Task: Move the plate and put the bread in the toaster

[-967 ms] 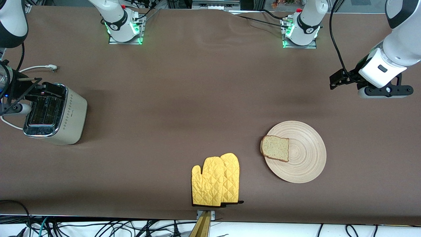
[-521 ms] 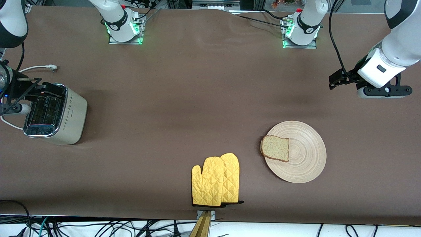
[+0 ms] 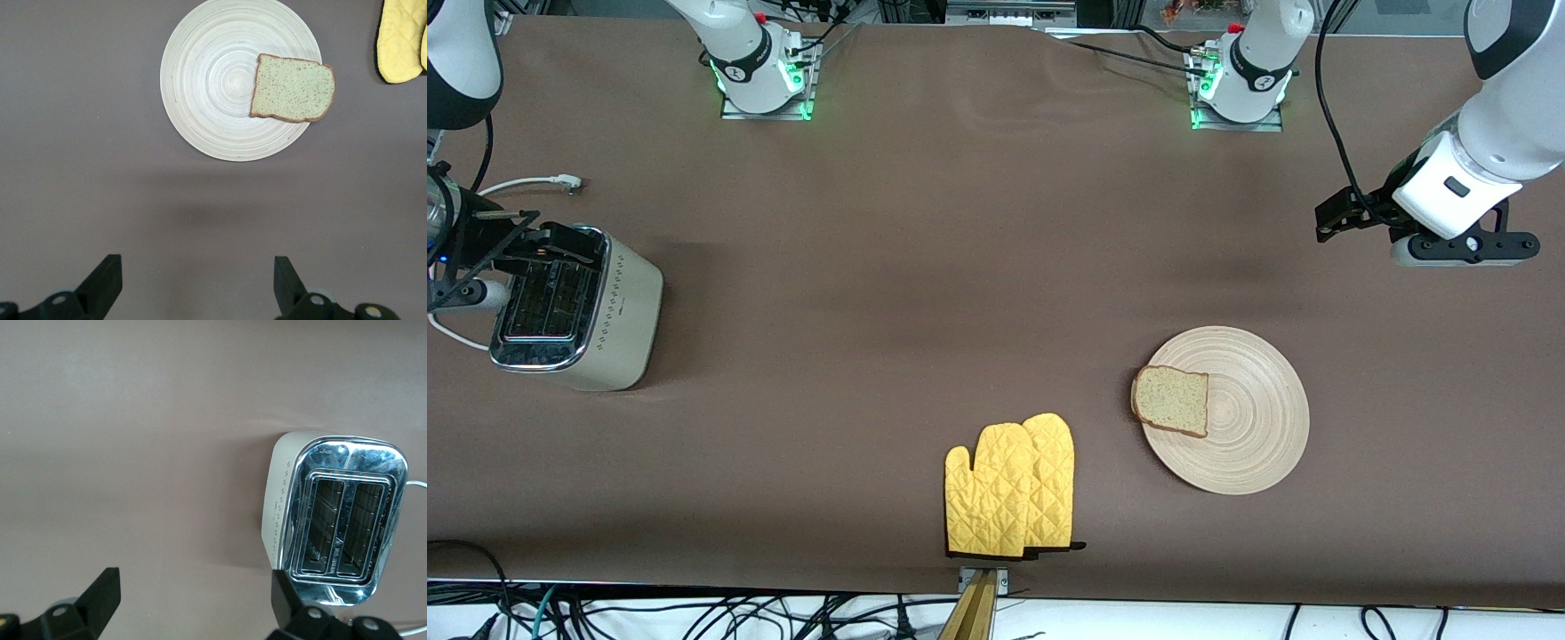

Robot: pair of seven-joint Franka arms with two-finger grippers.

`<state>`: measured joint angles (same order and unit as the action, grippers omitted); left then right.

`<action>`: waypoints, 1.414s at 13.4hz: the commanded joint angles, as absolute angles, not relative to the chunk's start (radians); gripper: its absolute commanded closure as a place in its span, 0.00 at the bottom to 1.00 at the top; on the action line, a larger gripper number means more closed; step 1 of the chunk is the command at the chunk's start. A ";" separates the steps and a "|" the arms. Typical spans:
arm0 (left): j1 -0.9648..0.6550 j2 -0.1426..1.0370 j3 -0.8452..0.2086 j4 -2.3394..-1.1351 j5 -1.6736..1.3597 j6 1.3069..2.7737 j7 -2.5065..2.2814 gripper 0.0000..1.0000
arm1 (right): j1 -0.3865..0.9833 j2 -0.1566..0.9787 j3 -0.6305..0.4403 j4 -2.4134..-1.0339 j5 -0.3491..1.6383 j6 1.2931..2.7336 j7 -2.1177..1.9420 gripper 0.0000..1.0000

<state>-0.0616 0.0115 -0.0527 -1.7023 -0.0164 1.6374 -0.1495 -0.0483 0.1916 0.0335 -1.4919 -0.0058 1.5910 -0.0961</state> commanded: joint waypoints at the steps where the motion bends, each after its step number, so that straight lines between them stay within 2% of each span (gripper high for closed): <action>1: -0.069 0.032 -0.054 -1.669 -0.031 1.623 -0.160 0.00 | -0.051 0.193 0.034 -1.480 -0.005 1.589 -0.055 0.00; 3: -0.061 0.064 -0.052 -1.619 -0.052 1.609 -0.160 0.00 | -0.051 0.193 0.035 -1.480 -0.005 1.595 -0.040 0.00; 15: -0.063 0.087 -0.054 -1.617 -0.045 1.588 -0.152 0.00 | -0.051 0.195 0.035 -1.480 -0.006 1.600 -0.043 0.00; 19: -0.051 0.086 -0.051 -1.603 -0.051 1.531 -0.158 0.00 | -0.051 0.195 0.034 -1.480 -0.005 1.600 -0.040 0.00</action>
